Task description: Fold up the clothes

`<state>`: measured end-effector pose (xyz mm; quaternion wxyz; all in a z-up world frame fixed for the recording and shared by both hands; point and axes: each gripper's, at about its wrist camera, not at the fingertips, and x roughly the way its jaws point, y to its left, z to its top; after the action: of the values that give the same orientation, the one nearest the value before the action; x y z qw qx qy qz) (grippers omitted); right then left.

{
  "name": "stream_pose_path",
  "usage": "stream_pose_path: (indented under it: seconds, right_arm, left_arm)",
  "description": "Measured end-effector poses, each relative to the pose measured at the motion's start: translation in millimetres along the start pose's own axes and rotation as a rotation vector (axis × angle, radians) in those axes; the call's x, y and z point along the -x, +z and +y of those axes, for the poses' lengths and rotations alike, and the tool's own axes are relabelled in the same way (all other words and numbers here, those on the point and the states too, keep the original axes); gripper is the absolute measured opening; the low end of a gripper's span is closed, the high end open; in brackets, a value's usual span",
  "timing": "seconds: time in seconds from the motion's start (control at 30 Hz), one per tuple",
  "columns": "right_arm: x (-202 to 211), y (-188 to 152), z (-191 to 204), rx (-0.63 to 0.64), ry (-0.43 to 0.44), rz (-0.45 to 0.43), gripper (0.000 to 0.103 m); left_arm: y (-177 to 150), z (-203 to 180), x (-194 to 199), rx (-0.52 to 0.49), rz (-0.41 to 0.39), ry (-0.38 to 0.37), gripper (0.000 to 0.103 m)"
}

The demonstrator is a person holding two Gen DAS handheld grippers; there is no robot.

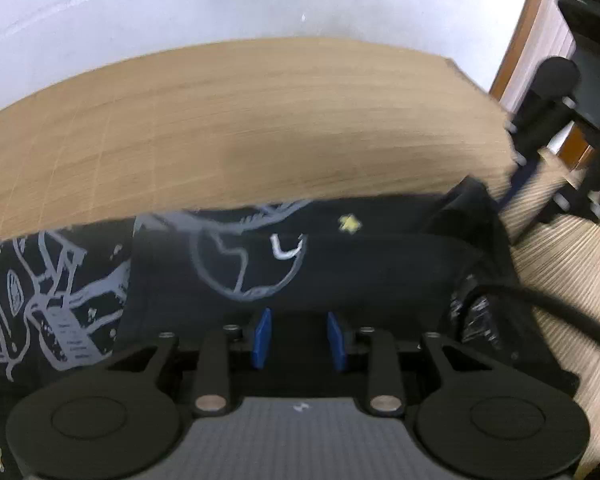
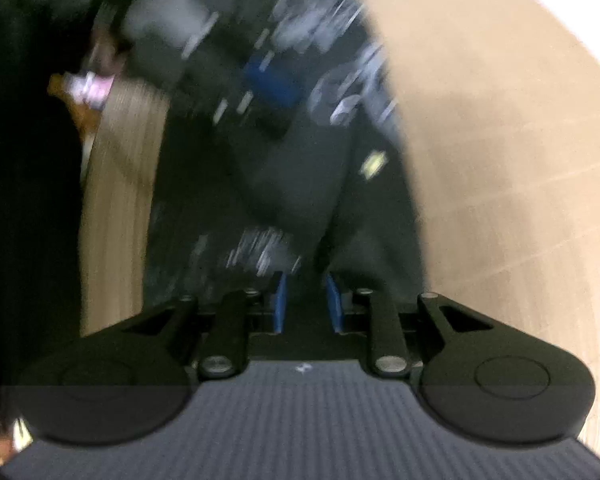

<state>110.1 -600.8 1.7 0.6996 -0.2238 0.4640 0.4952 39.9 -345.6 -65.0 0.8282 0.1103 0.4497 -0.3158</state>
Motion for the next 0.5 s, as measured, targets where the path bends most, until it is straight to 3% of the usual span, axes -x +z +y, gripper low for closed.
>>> stream_pose_path:
  seconds: [0.1,0.23,0.3,0.4,0.5]
  right_arm:
    - [-6,6,-9,-0.046,-0.021,-0.055,0.029]
    - [-31,2,6,0.027,0.004,0.038,0.030]
    - [-39,-5,17,0.090,-0.028,0.055,0.037]
    - [-48,-13,22,0.117,-0.117,0.071,0.037]
    - [-50,-14,24,0.114,-0.151,0.067,0.037]
  left_arm:
    - [7,-10,4,-0.049,-0.027,-0.027,0.034]
    - [14,-17,-1,-0.074,-0.034,-0.028,0.034]
    - [11,-15,-3,-0.055,-0.026,-0.040,0.034]
    - [7,-13,-8,-0.039,-0.005,-0.032,0.034]
    - [5,-11,-9,-0.033,-0.001,-0.039,0.034]
